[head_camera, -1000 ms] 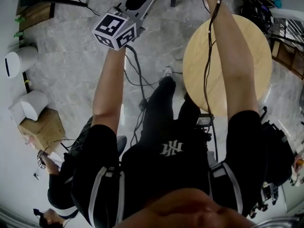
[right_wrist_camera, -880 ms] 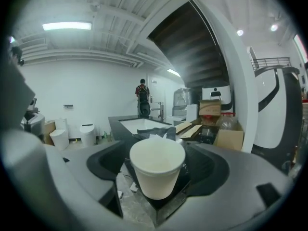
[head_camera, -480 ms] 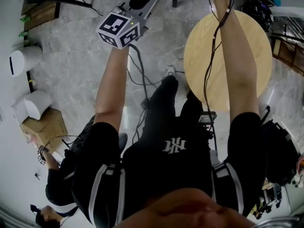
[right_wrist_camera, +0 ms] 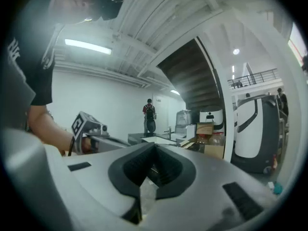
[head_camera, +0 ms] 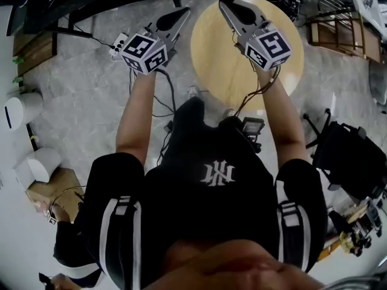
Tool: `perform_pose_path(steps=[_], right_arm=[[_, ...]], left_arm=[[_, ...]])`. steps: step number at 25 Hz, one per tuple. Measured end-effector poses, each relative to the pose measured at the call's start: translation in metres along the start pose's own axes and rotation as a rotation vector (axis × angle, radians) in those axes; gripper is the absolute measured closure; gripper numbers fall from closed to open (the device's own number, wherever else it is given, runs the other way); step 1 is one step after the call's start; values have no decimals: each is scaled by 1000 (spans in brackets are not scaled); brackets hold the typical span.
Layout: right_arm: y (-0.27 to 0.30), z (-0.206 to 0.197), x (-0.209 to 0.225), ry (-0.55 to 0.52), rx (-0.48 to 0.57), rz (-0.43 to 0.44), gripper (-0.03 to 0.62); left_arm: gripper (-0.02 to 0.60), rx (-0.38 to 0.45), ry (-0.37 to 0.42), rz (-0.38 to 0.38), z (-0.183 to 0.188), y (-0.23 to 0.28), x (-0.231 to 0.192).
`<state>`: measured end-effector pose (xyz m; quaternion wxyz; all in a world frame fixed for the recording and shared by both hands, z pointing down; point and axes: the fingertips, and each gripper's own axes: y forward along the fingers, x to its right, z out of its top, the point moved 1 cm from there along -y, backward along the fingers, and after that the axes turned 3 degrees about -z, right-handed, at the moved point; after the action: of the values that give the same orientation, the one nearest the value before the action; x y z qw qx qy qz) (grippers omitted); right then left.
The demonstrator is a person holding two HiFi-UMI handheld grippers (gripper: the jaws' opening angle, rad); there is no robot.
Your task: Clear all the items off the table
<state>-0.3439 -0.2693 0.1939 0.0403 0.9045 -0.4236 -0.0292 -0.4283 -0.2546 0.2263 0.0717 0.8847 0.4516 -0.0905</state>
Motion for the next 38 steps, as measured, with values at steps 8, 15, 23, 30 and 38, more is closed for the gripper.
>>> perform_pose_path(steps=[8,15,23,30,38], right_arm=[[-220,12,-9,51,17,-55,591],[-374,-24,-29,222,14,-7,592],[-463,-37,-46,301,80,-9,591],[-480,-31,-95,233,48,-22,594],[-385,-38,-165,187,-62,47,593]], left_arm=[[580,-25,40,-93,7,23,177],[580,-71,37,-81,-23,36,317],[580,-107,37,-93,-40,38,414],[580,-100,6,-115,-54,5,444],[580,-71,-11,-167,-65,-44,395]])
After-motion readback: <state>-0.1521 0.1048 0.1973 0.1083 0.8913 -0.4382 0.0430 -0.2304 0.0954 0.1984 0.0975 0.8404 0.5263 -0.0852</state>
